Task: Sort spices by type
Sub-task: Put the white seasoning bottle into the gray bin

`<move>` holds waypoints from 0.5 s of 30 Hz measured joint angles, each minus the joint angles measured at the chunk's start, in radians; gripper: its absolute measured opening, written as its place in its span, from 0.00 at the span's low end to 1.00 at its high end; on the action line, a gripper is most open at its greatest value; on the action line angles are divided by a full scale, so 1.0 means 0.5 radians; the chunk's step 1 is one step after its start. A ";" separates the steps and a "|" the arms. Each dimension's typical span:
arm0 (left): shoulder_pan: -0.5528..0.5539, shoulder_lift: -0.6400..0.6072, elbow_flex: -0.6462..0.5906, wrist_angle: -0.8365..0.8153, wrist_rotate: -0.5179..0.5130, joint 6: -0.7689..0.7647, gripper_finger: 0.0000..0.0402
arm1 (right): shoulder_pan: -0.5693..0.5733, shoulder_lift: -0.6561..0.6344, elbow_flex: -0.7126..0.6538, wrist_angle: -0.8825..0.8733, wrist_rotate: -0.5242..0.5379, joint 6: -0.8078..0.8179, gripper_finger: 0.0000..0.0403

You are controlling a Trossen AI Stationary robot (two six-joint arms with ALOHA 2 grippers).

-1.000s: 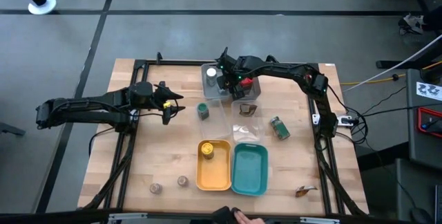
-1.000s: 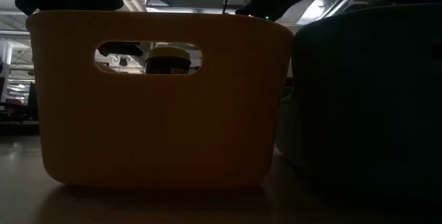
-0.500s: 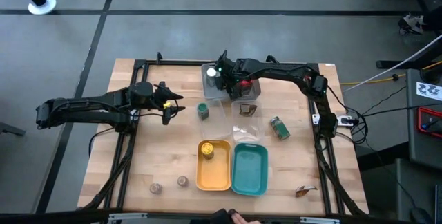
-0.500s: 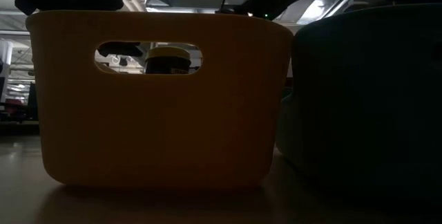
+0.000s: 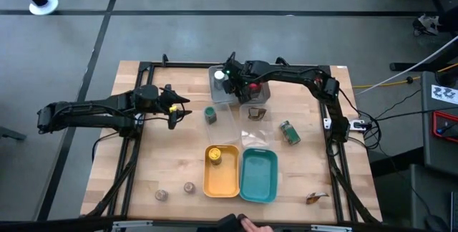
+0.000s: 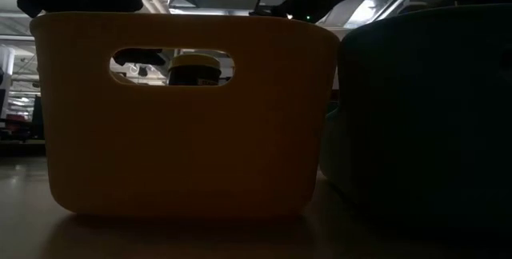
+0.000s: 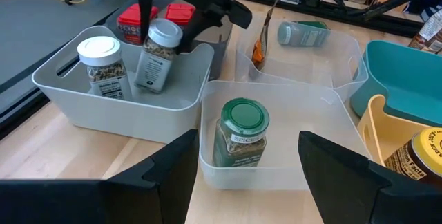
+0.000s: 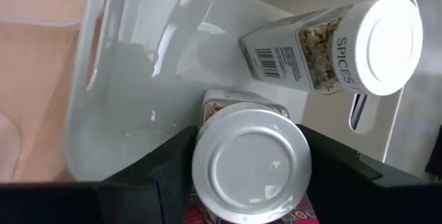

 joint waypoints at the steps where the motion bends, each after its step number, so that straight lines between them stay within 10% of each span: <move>1: 0.000 0.000 0.000 0.000 0.000 0.000 0.58 | 0.001 0.000 0.000 0.005 0.001 0.000 0.58; 15: -0.001 -0.080 -0.001 0.034 0.000 0.206 0.58 | 0.004 0.000 -0.001 0.085 0.002 0.019 0.58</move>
